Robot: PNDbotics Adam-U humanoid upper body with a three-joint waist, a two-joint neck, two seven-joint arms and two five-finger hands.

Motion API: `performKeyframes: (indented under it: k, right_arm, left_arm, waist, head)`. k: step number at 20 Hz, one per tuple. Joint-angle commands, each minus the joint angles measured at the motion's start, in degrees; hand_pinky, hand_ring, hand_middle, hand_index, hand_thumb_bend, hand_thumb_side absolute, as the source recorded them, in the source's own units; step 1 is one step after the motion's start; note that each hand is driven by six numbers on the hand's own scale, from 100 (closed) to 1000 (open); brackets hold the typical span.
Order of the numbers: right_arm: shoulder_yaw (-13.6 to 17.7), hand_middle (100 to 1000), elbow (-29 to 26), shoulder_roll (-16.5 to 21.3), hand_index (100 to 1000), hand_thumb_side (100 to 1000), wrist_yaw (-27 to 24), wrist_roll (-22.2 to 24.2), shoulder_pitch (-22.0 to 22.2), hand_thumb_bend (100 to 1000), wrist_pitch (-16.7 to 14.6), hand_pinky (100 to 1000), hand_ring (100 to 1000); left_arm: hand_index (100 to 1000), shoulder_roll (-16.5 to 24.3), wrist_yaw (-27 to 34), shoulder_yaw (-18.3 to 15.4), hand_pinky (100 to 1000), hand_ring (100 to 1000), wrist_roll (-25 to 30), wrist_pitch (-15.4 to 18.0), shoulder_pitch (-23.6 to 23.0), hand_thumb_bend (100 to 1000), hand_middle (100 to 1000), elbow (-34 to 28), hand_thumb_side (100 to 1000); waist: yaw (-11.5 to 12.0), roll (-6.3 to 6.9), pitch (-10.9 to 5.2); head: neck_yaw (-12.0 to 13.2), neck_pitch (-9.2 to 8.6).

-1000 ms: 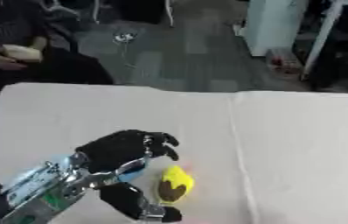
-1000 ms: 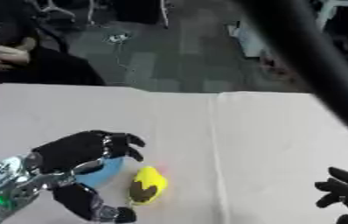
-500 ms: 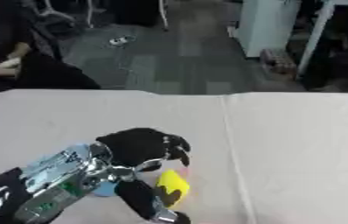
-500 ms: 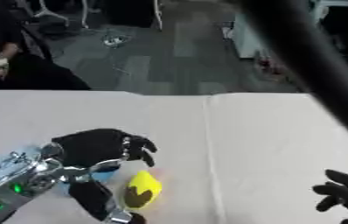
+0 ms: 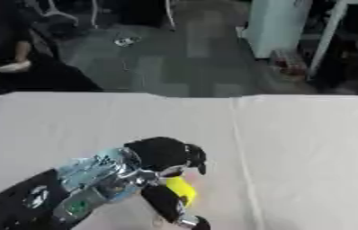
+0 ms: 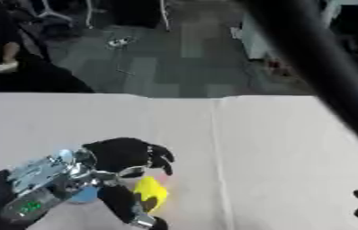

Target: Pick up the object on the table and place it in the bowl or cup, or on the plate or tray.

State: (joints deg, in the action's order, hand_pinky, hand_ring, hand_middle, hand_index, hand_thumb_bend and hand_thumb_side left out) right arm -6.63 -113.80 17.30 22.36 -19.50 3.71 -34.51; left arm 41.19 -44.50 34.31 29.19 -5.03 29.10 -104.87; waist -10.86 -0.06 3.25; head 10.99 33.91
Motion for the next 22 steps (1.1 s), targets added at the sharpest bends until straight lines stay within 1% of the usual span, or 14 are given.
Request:
performKeyframes:
  k: [1,2,4,8,10,13,15,18,22]
  right_arm:
    - [1.0,760,-0.8,1.3,797,928,-1.4,1.1,-0.5,100,-0.2,376,597]
    - [1.1,761,-0.8,1.3,797,924,-1.7,1.3,-0.5,100,-0.2,376,597]
    - [1.0,761,-0.8,1.3,796,931,-1.8,1.8,-0.3,100,-0.2,375,597]
    - [0.7,762,-0.8,1.2,792,932,-1.6,2.4,-0.3,100,-0.2,375,598]
    - [0.5,762,-0.8,1.3,791,932,-1.6,2.7,-0.4,100,-0.2,375,598]
    - [-0.3,765,-0.8,1.8,787,939,-1.8,3.7,-1.0,100,-0.4,376,601]
    - [-0.8,767,-0.8,2.1,785,941,-2.2,4.8,-1.6,100,-0.5,377,603]
    - [-0.9,769,-0.8,2.5,793,942,-3.4,6.3,-2.6,100,-0.5,378,605]
    - [-0.3,770,-0.8,3.0,796,941,-5.6,7.8,-3.7,100,-0.4,379,606]
  left_arm:
    - [833,0.6,-1.2,0.1,792,811,0.2,1.1,0.2,583,867,1.0,827]
    - [836,0.7,-1.4,0.0,794,812,0.4,1.3,0.1,558,868,1.2,809]
    - [837,0.9,-1.9,-0.3,798,816,0.7,1.3,0.1,548,869,1.4,776]
    - [837,1.0,-2.8,-0.5,799,817,1.7,1.2,0.5,558,868,1.7,740]
    - [837,0.8,-3.1,-0.4,800,818,1.9,1.3,0.7,561,868,1.9,738]
    - [836,0.3,-5.1,-0.6,815,829,1.8,1.9,0.8,564,866,2.7,736]
    - [836,-0.2,-6.9,-0.7,819,831,1.5,2.4,0.6,586,865,4.3,717]
    - [843,-1.0,-9.1,-0.8,836,840,1.3,3.5,0.3,653,866,7.3,642]
    - [847,-1.6,-11.7,-1.2,849,851,1.1,5.2,0.3,678,870,10.1,606]
  waist:
    - [-0.1,0.11,-0.41]
    - [-0.1,0.11,-0.43]
    - [0.0,0.09,-0.46]
    - [0.1,0.05,-0.47]
    - [-0.1,0.06,-0.44]
    - [-0.7,0.19,-0.26]
    - [-1.2,0.31,-0.07]
    - [-2.0,0.5,0.27]
    - [-2.7,0.7,0.62]
  head:
    - [0.3,-0.71]
    - [0.2,-0.64]
    - [-0.1,-0.54]
    - [-0.2,-0.68]
    - [-0.2,-0.74]
    - [0.1,-1.33]
    - [0.5,-1.61]
    - [1.2,-2.0]
    - [1.7,-2.39]
